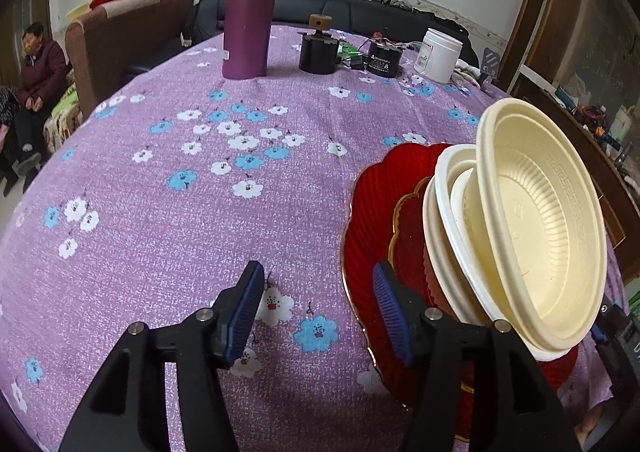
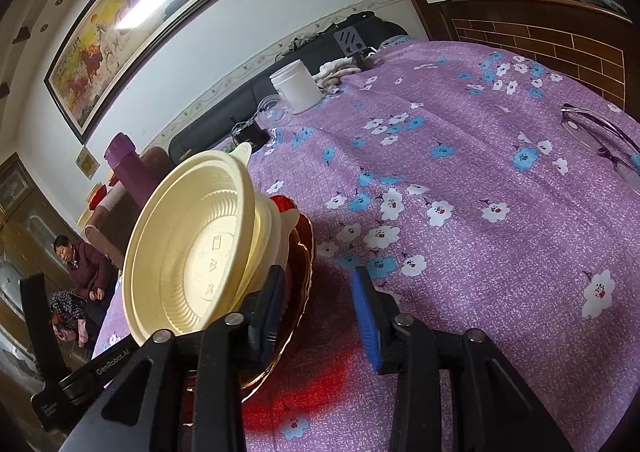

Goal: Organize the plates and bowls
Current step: 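Set the stack down flat and open both grippers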

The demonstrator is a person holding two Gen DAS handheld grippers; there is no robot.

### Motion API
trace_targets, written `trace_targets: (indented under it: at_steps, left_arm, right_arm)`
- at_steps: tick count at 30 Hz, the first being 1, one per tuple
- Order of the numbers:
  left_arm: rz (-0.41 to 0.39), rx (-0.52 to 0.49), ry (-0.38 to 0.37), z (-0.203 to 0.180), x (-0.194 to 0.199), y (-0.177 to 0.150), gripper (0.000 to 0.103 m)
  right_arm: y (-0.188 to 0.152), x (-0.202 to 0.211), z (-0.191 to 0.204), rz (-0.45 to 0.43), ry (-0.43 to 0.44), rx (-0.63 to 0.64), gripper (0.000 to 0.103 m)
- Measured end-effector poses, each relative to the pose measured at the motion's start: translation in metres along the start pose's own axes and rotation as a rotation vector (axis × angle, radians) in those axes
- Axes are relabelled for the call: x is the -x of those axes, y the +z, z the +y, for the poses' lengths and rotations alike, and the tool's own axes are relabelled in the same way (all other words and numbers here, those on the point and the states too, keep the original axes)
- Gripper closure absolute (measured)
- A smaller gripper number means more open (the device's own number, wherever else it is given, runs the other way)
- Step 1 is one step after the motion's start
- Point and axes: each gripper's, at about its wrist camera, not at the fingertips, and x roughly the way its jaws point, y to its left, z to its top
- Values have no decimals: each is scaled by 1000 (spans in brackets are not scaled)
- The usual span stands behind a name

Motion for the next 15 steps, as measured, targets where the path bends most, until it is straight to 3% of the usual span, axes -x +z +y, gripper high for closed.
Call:
trace_targets:
  at_steps: [8, 12, 15]
  left_arm:
    - [4, -1, -9, 5, 7, -5, 36]
    - [-8, -10, -31, 7, 15, -10, 25]
    - [-23, -24, -38, 8, 25, -18, 24]
  right_arm:
    - [0, 2, -1, -8, -3, -7, 63]
    - [0, 4, -3, -19, -3, -15, 62]
    - [0, 5, -4, -25, -6, -18, 61]
